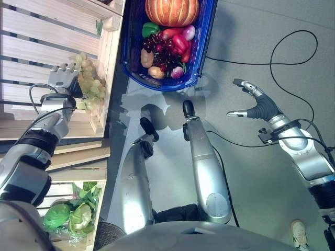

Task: Pick up fruits and vegetables into the basket

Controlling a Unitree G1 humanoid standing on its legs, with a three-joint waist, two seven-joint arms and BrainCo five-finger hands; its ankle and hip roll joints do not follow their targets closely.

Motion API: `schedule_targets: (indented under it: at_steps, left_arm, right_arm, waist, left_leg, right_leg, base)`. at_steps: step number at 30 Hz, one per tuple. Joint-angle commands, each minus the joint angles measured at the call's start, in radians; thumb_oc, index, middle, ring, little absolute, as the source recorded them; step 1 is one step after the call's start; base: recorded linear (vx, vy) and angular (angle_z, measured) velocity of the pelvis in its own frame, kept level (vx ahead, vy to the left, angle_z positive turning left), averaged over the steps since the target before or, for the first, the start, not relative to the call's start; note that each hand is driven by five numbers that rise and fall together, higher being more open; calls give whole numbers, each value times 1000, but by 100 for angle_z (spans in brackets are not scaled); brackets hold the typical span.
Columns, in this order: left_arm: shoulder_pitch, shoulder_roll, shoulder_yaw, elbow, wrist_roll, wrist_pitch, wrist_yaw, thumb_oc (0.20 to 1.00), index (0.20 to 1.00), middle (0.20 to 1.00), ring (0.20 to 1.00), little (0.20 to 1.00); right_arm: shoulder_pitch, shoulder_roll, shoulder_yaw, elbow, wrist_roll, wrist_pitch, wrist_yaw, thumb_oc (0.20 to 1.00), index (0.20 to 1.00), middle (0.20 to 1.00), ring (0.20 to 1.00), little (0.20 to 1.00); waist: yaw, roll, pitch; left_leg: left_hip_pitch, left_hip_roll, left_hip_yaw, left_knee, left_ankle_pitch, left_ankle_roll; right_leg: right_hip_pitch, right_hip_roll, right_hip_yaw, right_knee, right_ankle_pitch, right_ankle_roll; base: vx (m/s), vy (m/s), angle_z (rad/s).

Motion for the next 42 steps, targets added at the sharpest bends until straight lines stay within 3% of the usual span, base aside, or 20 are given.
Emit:
schedule_targets:
  at_steps: [1,11,21,28,38,39,40,42]
  left_arm:
    - [45,20,11,57,8,25,9,1000,1000,1000,1000,1000]
    - [60,4,38,74,-29,8,78,1000,1000,1000,1000,1000]
    - [46,-40,58,74,-71,65,230,1000,1000,1000,1000,1000]
    - [32,-76,51,77,-52,41,239,1000,1000,1000,1000,1000]
    - [17,-108,16,122,-39,115,193,1000,1000,1000,1000,1000]
    - [14,-107,9,129,-47,116,173,514,514,514,514,514]
    - [13,-109,6,133,-49,115,166,200,200,200,200,200]
    - [18,-117,6,137,-54,102,164,200,200,200,200,200]
  right_arm:
    - [-6,19,-23,-41,18,-35,-14,1000,1000,1000,1000,1000]
    - [10,31,-24,-50,1,-41,-40,1000,1000,1000,1000,1000]
    - [-6,49,5,-37,-10,-55,-89,1000,1000,1000,1000,1000]
    - [-17,68,24,-20,-22,-67,-106,1000,1000,1000,1000,1000]
    - [-49,79,43,-3,-18,-71,-120,1000,1000,1000,1000,1000]
    - [-52,78,47,-6,-16,-66,-122,1000,1000,1000,1000,1000]
    - [-54,78,47,-6,-15,-65,-123,1000,1000,1000,1000,1000]
    - [-57,83,48,-5,-17,-64,-122,1000,1000,1000,1000,1000]
  waist:
    - [-5,-29,-50]
    - [1,-25,-50]
    - [9,-40,-50]
    - [11,-49,-50]
    - [13,-58,-50]
    - [13,-59,-50]
    - [13,-60,-50]
    - [15,-62,-50]
  left_leg:
    - [-4,-55,72,18,-75,42]
    - [-33,-49,71,30,-76,40]
    - [-80,-41,64,46,-79,46]
    - [-98,-39,58,43,-75,45]
    - [-121,-41,52,34,-68,43]
    - [-121,-41,51,33,-68,43]
    - [-124,-41,50,33,-68,43]
    - [-127,-42,47,32,-67,43]
  right_leg:
    - [-3,45,-6,-40,-1,55]
    - [-31,40,-8,-32,-2,54]
    - [-76,53,-8,-16,-1,53]
    - [-92,60,-11,-17,7,56]
    - [-112,64,-11,-29,21,62]
    - [-112,64,-11,-31,23,62]
    - [-114,64,-11,-31,23,62]
    - [-117,64,-12,-31,26,63]
  base:
    - [0,0,0]
    - [2,7,-1]
    - [-4,-27,1]
    - [-3,-24,1]
    - [-2,-7,0]
    - [0,0,0]
    - [0,0,0]
    - [0,0,0]
